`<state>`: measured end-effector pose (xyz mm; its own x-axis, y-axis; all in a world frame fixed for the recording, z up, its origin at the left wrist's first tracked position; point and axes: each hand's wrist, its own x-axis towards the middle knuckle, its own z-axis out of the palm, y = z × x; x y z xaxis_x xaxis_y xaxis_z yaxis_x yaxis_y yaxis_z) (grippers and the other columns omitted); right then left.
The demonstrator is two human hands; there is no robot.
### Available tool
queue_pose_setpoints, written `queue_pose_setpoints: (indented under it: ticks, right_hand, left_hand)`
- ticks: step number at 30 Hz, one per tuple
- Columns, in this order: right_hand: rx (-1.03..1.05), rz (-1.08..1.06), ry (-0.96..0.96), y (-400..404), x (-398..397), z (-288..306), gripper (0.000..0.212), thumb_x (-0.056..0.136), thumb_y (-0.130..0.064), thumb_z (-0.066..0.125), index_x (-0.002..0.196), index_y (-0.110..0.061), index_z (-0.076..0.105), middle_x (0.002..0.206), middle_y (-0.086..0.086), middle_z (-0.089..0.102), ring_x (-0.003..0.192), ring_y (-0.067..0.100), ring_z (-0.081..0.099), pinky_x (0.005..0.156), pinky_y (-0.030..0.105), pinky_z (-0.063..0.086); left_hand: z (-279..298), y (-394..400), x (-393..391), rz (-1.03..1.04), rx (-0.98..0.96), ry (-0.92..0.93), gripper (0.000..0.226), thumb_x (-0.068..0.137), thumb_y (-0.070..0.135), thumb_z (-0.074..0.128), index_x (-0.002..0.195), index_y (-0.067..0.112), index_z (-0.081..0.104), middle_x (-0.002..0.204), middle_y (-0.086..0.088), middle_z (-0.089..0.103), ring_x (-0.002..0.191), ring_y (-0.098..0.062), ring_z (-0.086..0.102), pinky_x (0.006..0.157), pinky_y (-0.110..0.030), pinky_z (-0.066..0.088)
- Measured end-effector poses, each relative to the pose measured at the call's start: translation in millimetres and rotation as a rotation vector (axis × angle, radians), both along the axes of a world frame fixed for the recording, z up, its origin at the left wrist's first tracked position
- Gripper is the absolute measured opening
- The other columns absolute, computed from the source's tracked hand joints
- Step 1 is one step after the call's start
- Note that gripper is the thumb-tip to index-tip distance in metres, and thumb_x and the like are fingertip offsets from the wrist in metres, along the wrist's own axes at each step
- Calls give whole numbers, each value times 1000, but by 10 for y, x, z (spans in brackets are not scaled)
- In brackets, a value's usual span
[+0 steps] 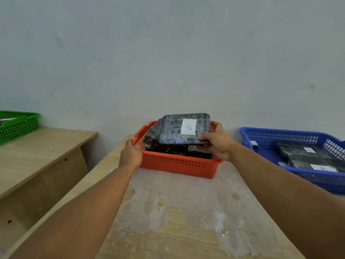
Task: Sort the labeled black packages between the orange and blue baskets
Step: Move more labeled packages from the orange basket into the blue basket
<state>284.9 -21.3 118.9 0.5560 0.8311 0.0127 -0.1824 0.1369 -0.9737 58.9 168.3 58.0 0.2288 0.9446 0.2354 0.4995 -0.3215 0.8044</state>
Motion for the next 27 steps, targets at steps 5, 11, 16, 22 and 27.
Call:
queue_pose_setpoints:
  ticks: [5,11,16,22,27]
  right_hand:
    - [64,-148,123,-163,154,137,59,79,-4,70,131,-4,42,116,23,61,84,27,63,74,44,57]
    - [69,-351,48,-655,463,470,17,85,-21,66,95,-6,67,79,13,71,71,30,71,64,46,60]
    - [-11,-480,-154,-1151,911,635,16,99,-22,52,111,-13,57,97,17,72,81,31,72,76,58,59]
    - [-404,-620,-768,-1723,1528,732,79,71,-85,51,111,-17,47,90,1,62,78,19,63,56,32,42]
    - [-596,-567,-1218,-1897,2229,711,56,83,-74,50,102,-21,44,93,5,59,74,19,59,56,32,42]
  left_hand:
    - [5,23,-8,55,-28,36,45,102,29,37,143,12,41,132,-21,56,113,-38,57,90,-44,48]
    - [163,-360,171,213,359,-240,43,88,19,52,130,20,49,139,-11,49,127,-33,48,103,-56,36]
    - [526,-1116,735,-302,692,-498,35,79,5,46,110,6,62,110,-14,64,103,-27,61,94,-38,49]
    - [633,-2011,1772,-597,329,-346,22,85,12,56,105,16,67,104,-3,70,90,-15,64,84,-35,52]
    - [430,-2329,2499,-616,-97,-24,60,94,29,57,148,13,33,147,-12,44,124,-29,51,88,-34,43]
